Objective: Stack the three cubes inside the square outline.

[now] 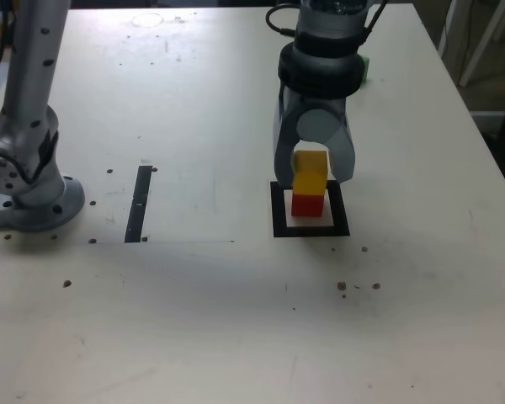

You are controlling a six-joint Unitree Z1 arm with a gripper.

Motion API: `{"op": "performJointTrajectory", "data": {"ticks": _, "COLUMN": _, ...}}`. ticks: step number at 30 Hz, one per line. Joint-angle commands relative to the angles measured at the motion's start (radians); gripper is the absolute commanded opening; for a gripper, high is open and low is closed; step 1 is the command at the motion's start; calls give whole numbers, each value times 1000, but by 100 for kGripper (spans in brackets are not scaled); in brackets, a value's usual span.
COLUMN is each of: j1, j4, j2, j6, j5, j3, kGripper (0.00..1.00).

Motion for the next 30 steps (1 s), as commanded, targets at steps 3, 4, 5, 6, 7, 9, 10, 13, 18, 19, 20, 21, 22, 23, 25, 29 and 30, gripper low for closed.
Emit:
{"op": "performJointTrajectory", "data": {"ticks": 3, "j1": 2, "j4": 4, "j2": 1, "j6": 1, "j5": 4, "j3": 3, "kGripper": 97}}
{"op": "performJointTrajectory", "data": {"ticks": 4, "j1": 2, "j4": 5, "j2": 0, "j6": 1, "j5": 5, "j3": 3, "kGripper": 97}}
{"op": "performJointTrajectory", "data": {"ticks": 5, "j1": 2, "j4": 5, "j2": -1, "j6": 1, "j5": 6, "j3": 4, "kGripper": 97}}
{"op": "performJointTrajectory", "data": {"ticks": 6, "j1": 2, "j4": 5, "j2": -3, "j6": 1, "j5": 7, "j3": 4, "kGripper": 97}}
{"op": "performJointTrajectory", "data": {"ticks": 7, "j1": 2, "j4": 5, "j2": -6, "j6": 1, "j5": 10, "j3": 5, "kGripper": 98}}
{"op": "performJointTrajectory", "data": {"ticks": 9, "j1": 3, "j4": 4, "j2": -14, "j6": 1, "j5": 17, "j3": 7, "kGripper": 98}}
{"op": "performJointTrajectory", "data": {"ticks": 10, "j1": 5, "j4": 5, "j2": -19, "j6": 0, "j5": 23, "j3": 9, "kGripper": 98}}
{"op": "performJointTrajectory", "data": {"ticks": 13, "j1": 13, "j4": 15, "j2": -40, "j6": -1, "j5": 49, "j3": 18, "kGripper": 99}}
{"op": "performJointTrajectory", "data": {"ticks": 18, "j1": 42, "j4": 47, "j2": -71, "j6": 0, "j5": 90, "j3": 41, "kGripper": 99}}
{"op": "performJointTrajectory", "data": {"ticks": 19, "j1": 50, "j4": 52, "j2": -75, "j6": 3, "j5": 98, "j3": 44, "kGripper": 99}}
{"op": "performJointTrajectory", "data": {"ticks": 20, "j1": 59, "j4": 56, "j2": -79, "j6": 6, "j5": 106, "j3": 47, "kGripper": 99}}
{"op": "performJointTrajectory", "data": {"ticks": 21, "j1": 68, "j4": 58, "j2": -81, "j6": 11, "j5": 113, "j3": 49, "kGripper": 99}}
{"op": "performJointTrajectory", "data": {"ticks": 22, "j1": 79, "j4": 59, "j2": -82, "j6": 17, "j5": 119, "j3": 50, "kGripper": 99}}
{"op": "performJointTrajectory", "data": {"ticks": 23, "j1": 90, "j4": 58, "j2": -83, "j6": 27, "j5": 124, "j3": 49, "kGripper": 99}}
{"op": "performJointTrajectory", "data": {"ticks": 25, "j1": 115, "j4": 56, "j2": -83, "j6": 53, "j5": 130, "j3": 45, "kGripper": 99}}
{"op": "performJointTrajectory", "data": {"ticks": 29, "j1": 174, "j4": 46, "j2": -75, "j6": 138, "j5": 139, "j3": 29, "kGripper": 100}}
{"op": "performJointTrajectory", "data": {"ticks": 30, "j1": 197, "j4": 40, "j2": -69, "j6": 178, "j5": 141, "j3": 22, "kGripper": 100}}
